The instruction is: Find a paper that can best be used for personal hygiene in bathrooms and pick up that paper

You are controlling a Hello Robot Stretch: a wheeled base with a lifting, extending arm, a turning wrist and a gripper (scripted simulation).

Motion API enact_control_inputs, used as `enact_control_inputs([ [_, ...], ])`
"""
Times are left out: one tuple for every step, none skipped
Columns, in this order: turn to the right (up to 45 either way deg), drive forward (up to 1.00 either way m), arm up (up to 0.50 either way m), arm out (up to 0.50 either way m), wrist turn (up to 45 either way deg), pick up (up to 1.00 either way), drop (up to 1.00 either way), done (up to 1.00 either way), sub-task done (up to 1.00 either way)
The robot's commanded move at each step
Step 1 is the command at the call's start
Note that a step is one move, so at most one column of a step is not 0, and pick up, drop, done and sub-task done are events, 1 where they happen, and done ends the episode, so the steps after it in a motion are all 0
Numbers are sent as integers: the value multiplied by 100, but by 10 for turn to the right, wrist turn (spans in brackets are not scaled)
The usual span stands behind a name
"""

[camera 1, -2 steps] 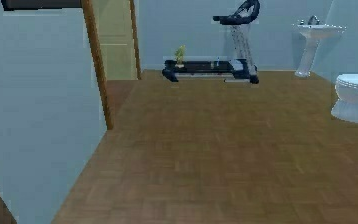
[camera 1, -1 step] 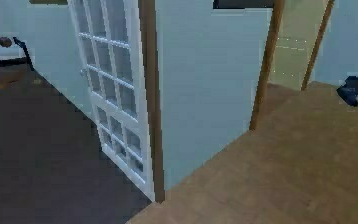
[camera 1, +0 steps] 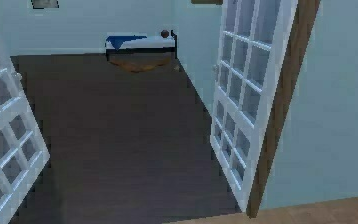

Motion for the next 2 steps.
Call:
enact_control_inputs([
  [0, 45, 0, 0, 0, 0, 0, 0, 0],
  [-450, 0, 0, 0, 0, 0, 0, 0, 0],
])
